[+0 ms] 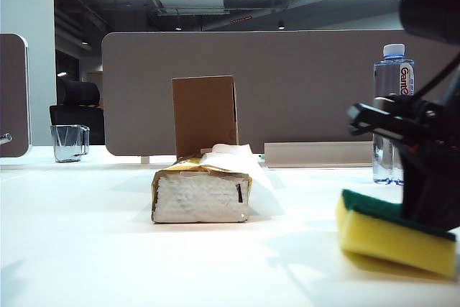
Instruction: Move the sponge from left to right to wipe the table, avoiding obstacles on the table, and finally reaching the bottle of mineral water.
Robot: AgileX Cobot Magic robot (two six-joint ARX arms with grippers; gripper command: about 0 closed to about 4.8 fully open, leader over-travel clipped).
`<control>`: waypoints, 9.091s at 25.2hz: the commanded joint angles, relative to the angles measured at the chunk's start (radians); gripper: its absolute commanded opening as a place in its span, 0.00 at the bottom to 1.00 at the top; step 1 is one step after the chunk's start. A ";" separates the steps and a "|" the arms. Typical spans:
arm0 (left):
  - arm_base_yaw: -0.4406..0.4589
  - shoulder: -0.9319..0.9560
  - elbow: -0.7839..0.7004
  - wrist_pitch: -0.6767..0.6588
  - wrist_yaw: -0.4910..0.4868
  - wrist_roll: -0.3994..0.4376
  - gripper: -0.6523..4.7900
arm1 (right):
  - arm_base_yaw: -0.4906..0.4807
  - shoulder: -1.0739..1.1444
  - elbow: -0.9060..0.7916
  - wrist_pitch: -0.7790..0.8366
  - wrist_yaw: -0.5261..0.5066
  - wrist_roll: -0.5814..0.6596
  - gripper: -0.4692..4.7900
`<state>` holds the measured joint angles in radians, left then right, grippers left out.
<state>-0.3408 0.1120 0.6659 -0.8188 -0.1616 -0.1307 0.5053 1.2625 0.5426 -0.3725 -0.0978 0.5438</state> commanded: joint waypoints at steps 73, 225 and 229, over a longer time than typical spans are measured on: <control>0.000 -0.001 0.006 0.020 -0.041 -0.004 0.67 | -0.546 0.364 0.305 0.119 -0.034 -0.422 0.07; 0.379 0.026 -0.319 0.439 0.166 -0.008 0.11 | -0.596 -0.790 -0.148 0.132 -0.121 -0.461 0.07; 0.380 0.025 -0.340 0.449 0.163 -0.027 0.11 | -0.596 -0.842 -0.191 0.175 -0.105 -0.437 0.07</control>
<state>0.0387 0.1375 0.3267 -0.3832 0.0032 -0.1501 -0.0910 0.4408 0.3626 -0.2363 -0.2199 0.0933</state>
